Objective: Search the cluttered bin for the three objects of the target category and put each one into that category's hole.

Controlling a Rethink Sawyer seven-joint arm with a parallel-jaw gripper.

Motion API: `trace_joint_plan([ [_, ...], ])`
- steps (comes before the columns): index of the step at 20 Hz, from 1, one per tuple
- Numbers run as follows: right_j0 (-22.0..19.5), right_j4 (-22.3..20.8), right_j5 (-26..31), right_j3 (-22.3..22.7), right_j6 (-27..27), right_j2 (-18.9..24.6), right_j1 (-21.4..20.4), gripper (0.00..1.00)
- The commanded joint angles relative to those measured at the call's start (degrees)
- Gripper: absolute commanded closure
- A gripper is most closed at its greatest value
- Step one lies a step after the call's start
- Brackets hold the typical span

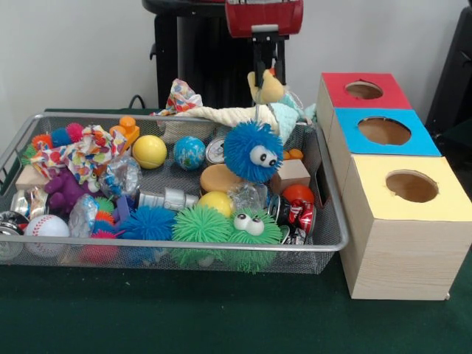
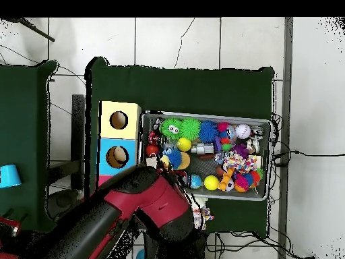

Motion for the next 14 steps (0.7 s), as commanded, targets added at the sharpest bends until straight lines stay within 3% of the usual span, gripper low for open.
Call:
trace_joint_plan([
  [1, -1.0, 5.3, 0.7, 2.4, 16.8, 12.8, -0.4, 1.00],
  [14, -2.3, 5.2, 0.2, 3.5, 19.9, 17.7, -3.5, 1.00],
])
